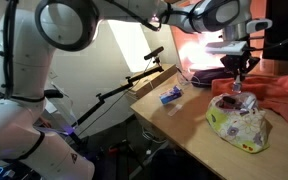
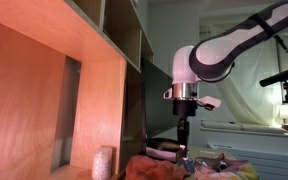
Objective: Take the blue and the orange nail polish bottles out of the little bag
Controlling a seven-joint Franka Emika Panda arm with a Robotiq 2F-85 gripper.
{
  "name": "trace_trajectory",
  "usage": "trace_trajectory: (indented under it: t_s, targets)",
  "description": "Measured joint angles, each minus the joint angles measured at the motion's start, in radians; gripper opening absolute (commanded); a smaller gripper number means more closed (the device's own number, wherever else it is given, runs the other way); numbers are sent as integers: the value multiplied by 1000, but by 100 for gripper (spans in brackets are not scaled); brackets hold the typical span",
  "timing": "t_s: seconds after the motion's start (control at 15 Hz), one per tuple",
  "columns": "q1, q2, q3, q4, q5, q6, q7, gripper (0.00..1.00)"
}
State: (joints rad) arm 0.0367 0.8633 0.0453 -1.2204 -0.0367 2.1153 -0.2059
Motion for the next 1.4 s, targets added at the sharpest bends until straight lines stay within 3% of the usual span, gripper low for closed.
trace_trajectory:
  t_s: [0.53,0.87,0.93,1.07,1.4]
  targets:
    - [31,109,19,196,-64,-127,-185,5]
    - [67,156,25,284,-94,-148,-266,5]
    - [72,161,26,295,-97,-148,-280,45]
    - [80,167,26,315,-100,-152,-298,51]
    - [85,182,25,350,-110,-189,-306,89]
